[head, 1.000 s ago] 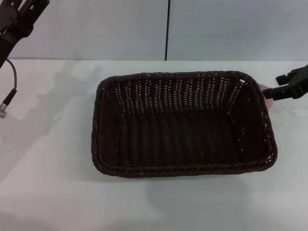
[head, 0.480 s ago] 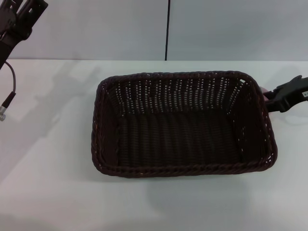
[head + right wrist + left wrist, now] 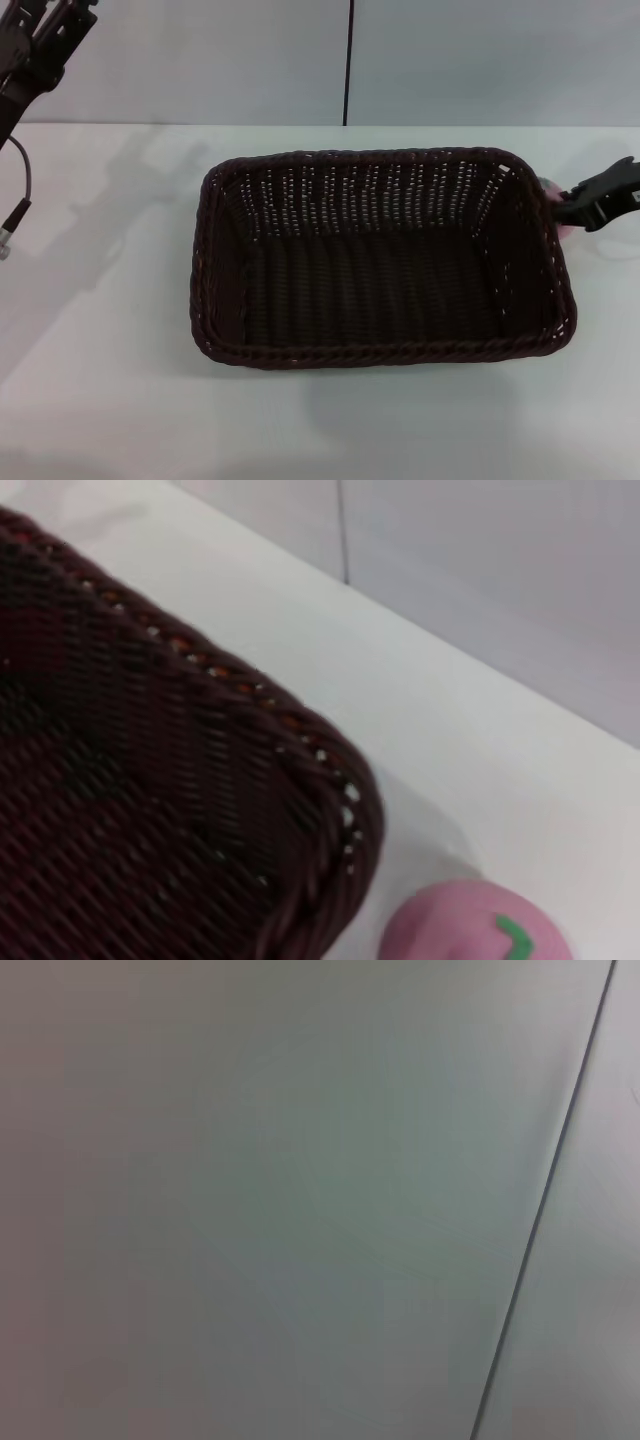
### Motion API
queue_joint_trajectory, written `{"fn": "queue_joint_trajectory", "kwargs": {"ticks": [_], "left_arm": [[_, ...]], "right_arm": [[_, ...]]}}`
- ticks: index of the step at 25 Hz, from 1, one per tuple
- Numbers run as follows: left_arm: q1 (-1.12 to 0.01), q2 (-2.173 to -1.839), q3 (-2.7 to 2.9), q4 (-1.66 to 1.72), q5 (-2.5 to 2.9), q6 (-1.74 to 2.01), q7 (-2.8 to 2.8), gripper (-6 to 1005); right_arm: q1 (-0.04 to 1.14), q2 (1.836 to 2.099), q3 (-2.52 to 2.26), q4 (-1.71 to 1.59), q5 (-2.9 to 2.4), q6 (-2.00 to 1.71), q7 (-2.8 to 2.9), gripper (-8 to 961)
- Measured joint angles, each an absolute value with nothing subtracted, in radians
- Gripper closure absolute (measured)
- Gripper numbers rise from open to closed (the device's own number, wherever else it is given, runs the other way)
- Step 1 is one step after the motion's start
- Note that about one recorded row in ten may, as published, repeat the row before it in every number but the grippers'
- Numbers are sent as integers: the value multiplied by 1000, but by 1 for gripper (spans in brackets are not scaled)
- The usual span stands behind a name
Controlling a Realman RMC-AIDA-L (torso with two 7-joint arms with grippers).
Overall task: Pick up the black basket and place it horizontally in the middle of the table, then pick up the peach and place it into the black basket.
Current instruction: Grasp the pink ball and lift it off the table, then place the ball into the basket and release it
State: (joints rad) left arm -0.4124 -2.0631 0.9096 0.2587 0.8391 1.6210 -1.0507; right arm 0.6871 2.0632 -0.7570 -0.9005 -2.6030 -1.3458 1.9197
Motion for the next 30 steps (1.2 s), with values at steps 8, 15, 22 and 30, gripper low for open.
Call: {"fn": "queue_joint_trajectory", "kwargs": {"ticks": [8,15,22,30], "left_arm": [[-407,-2061,900,259,839,1632,-1051,165],[-407,-2060,895,259,838,1632,-1051,167],[-402,-2060,892,259,840,1632,-1051,168],[-400,-2060,893,261,839,1632,-1051,170]], "right_arm": [[572,2072,-742,-1055,-2385,-1343,1936,839],[459,2080,-770,-1191,-2059,-1376,1885,893],[466,2074,-883,-1179,-1838,-1585,1733,905],[486,2074,-1051,-1168,-1843,-1530,1716,850]]}}
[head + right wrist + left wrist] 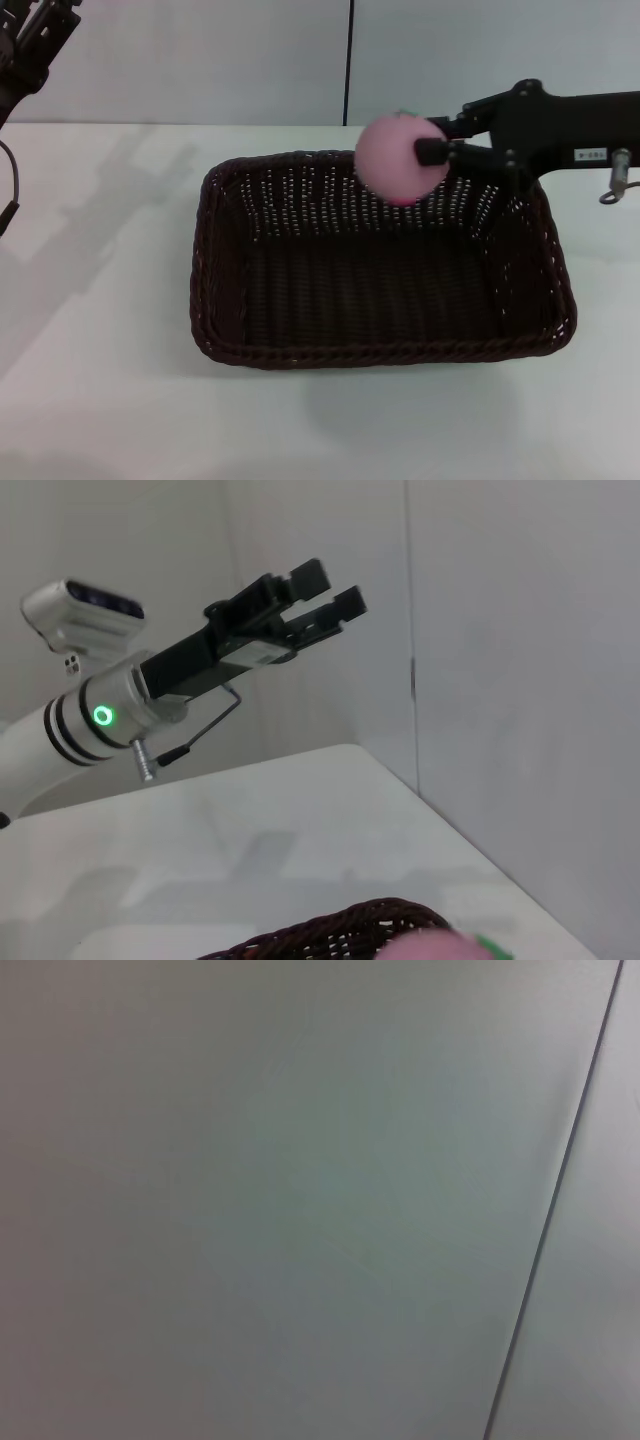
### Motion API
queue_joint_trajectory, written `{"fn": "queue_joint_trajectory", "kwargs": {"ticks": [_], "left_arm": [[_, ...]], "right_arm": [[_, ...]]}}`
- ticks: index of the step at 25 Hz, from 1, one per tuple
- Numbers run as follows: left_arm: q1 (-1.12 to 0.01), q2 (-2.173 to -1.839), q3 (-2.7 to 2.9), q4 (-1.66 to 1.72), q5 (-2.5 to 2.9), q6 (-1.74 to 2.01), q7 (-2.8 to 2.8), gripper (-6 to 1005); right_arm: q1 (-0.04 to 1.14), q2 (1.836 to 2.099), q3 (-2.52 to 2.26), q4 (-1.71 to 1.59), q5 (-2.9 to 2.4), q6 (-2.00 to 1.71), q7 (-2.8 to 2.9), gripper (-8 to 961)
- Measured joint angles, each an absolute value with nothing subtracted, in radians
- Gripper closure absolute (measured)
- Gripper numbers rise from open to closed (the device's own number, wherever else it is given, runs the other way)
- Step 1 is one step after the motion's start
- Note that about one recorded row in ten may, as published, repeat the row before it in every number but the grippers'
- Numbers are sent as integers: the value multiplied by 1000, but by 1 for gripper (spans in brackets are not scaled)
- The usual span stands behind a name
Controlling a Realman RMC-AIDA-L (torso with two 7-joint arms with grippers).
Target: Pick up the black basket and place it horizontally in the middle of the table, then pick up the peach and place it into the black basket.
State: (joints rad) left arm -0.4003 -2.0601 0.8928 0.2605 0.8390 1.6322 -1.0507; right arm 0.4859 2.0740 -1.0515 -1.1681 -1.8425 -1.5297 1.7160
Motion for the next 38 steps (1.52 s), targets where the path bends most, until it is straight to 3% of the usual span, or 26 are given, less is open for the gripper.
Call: {"fn": "queue_joint_trajectory", "kwargs": {"ticks": [3,14,19,24,33,38], "left_arm": [[-400,-2060,893,261,839,1632,-1051,171],[-393,-2060,888,261,839,1631,-1051,174],[-376,-2060,852,266,839,1634,-1051,175],[-348,-2059,780,267,839,1655,-1051,176],[-302,-2064,640,250,838,1721,-1013,178],[-301,-2064,549,178,837,1800,-924,180]], "right_arm": [[486,2074,-1058,-1172,-1838,-1522,1716,829],[425,2077,-986,-1153,-1654,-1522,1636,399],[339,2076,-913,-1022,-1368,-1529,1443,332],[268,2077,-820,-773,-1041,-1541,1245,332],[255,2074,-492,-322,-821,-1682,983,333],[257,2074,-403,-266,-820,-1688,957,333]]}}
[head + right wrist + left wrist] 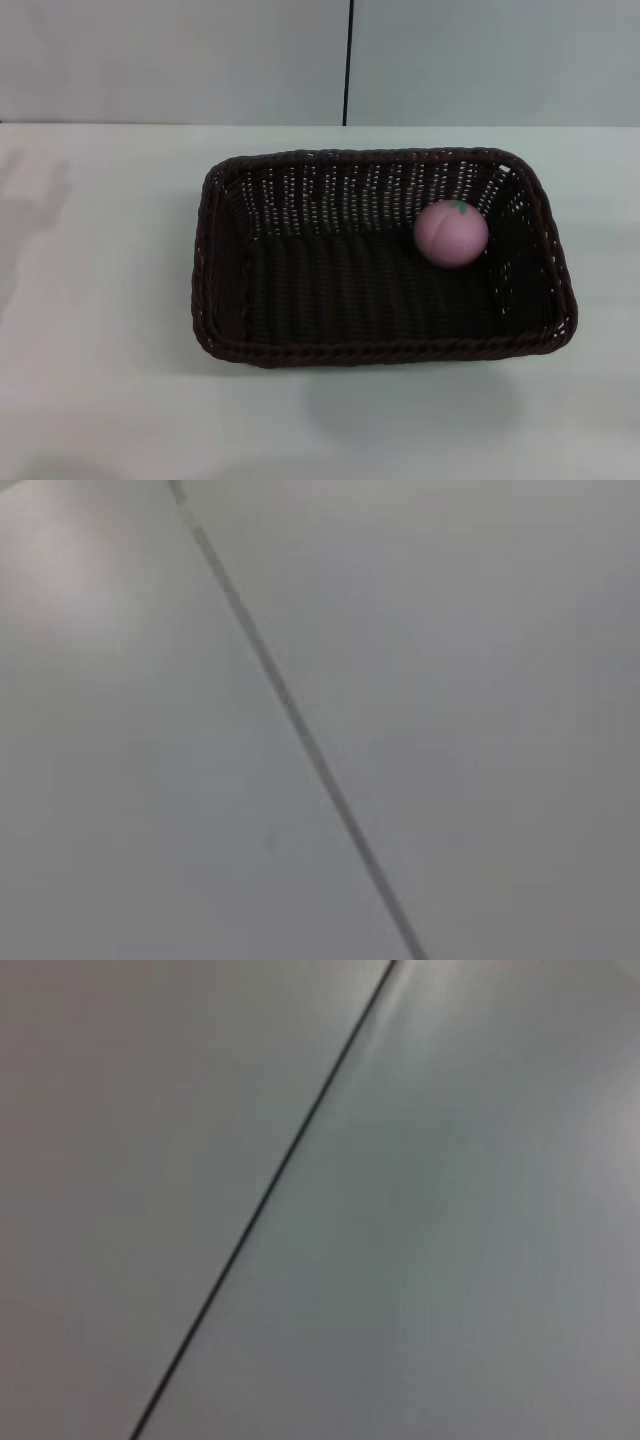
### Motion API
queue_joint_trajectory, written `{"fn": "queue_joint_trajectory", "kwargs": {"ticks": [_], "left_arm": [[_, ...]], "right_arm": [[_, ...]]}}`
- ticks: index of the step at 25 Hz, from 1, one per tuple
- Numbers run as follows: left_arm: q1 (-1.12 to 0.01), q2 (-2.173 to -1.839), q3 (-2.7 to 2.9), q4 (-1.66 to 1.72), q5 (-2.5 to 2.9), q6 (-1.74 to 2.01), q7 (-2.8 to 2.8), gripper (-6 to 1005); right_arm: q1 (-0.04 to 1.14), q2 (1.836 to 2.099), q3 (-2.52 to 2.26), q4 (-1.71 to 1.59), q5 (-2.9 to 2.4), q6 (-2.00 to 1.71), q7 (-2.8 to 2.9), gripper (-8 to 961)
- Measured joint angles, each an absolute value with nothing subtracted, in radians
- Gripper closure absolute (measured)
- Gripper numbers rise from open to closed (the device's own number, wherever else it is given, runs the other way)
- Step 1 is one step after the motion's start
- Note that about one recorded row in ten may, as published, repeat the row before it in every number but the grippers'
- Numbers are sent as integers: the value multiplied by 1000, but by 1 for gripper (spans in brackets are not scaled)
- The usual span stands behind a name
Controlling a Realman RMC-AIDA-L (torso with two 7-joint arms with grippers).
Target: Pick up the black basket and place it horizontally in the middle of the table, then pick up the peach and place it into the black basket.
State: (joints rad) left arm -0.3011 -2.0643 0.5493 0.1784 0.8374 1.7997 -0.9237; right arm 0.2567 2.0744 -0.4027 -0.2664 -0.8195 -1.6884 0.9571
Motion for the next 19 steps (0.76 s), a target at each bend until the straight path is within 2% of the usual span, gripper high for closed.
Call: {"fn": "queue_joint_trajectory", "kwargs": {"ticks": [15,19], "left_arm": [[-297,-2061,517,166,840,1800,-984,325],[-297,-2062,497,160,838,1799,-1001,325]], "right_arm": [[267,2074,-355,-215,-818,-1678,954,332],[271,2074,-355,-214,-818,-1678,954,332]]}}
